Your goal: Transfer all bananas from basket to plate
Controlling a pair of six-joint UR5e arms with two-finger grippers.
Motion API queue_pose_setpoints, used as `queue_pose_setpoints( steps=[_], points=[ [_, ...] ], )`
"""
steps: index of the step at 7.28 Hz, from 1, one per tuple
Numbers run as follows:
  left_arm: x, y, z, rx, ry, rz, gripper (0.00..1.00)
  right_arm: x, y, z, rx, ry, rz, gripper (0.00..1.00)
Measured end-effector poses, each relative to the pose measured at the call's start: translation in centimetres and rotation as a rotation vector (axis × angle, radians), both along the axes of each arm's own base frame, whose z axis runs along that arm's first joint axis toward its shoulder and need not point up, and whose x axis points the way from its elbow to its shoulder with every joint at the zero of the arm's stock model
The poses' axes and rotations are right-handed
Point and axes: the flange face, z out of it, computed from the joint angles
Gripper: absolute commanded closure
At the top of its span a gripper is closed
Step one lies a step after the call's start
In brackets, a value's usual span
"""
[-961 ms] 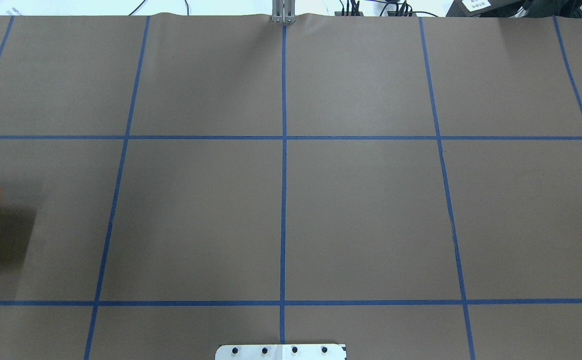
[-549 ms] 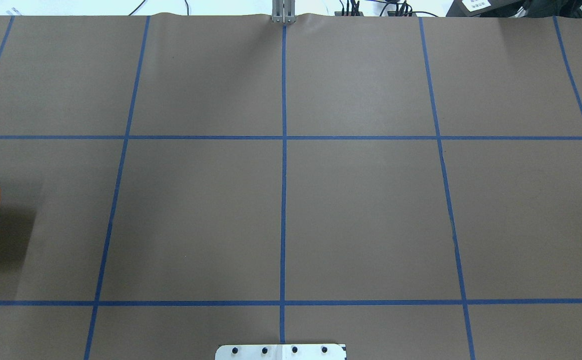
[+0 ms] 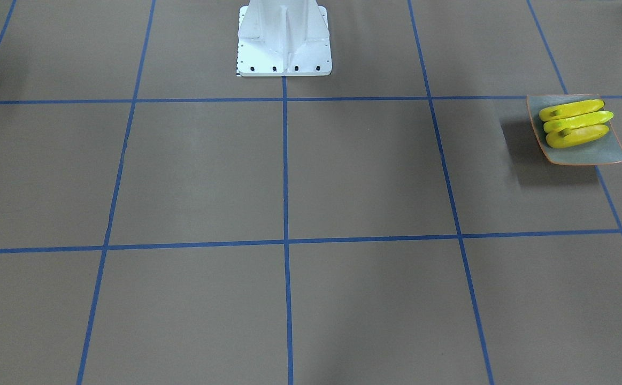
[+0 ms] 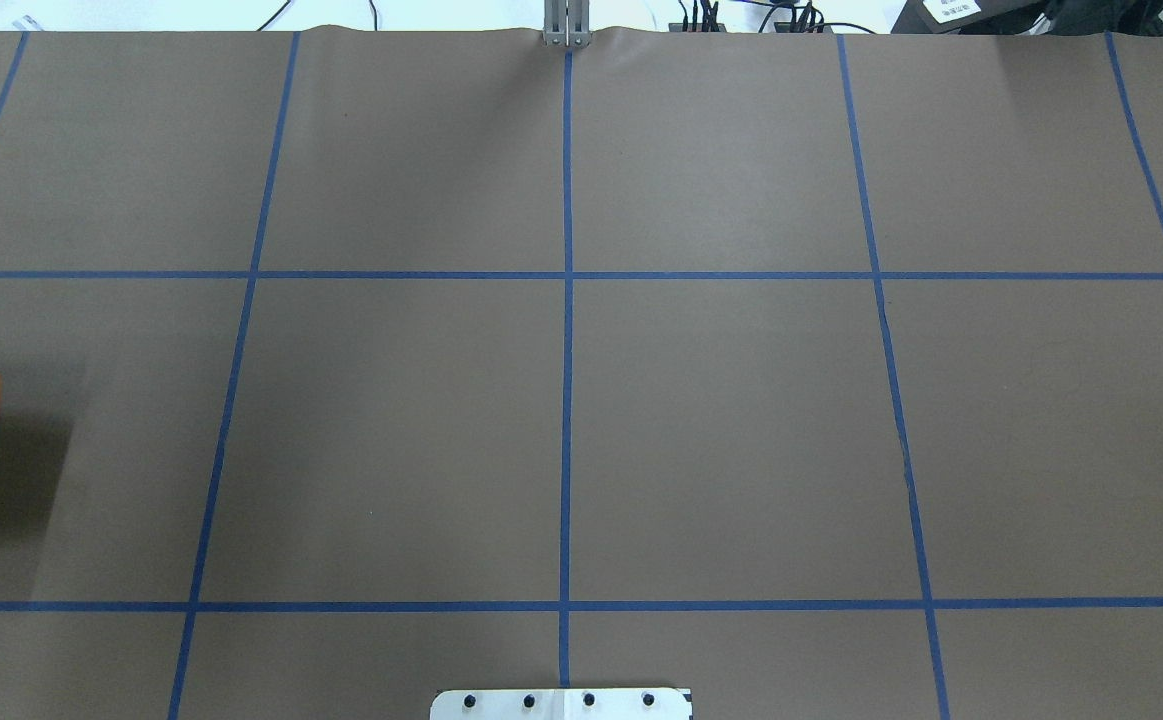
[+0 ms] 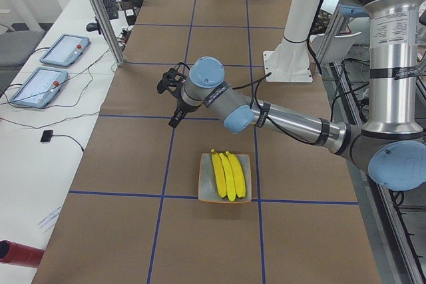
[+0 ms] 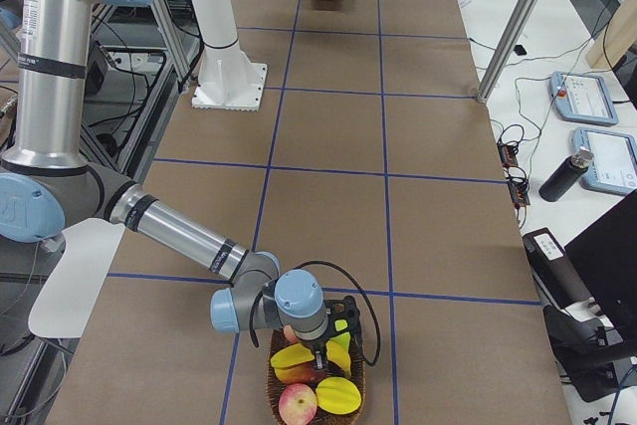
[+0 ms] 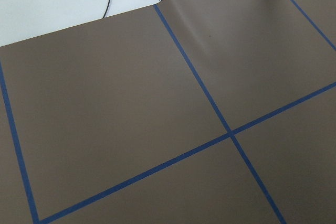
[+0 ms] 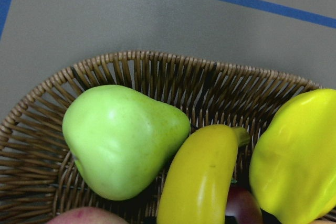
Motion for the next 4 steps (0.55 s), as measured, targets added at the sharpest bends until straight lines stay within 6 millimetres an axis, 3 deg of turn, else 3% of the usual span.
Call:
queue_pose_setpoints(
  steps=[4],
  points=[
    [0.0,0.0,0.7,-0.023,0.002,0.000,0.01,2.7,-1.5,-5.2,0.098,-0.010,0.066,1.00]
  ],
)
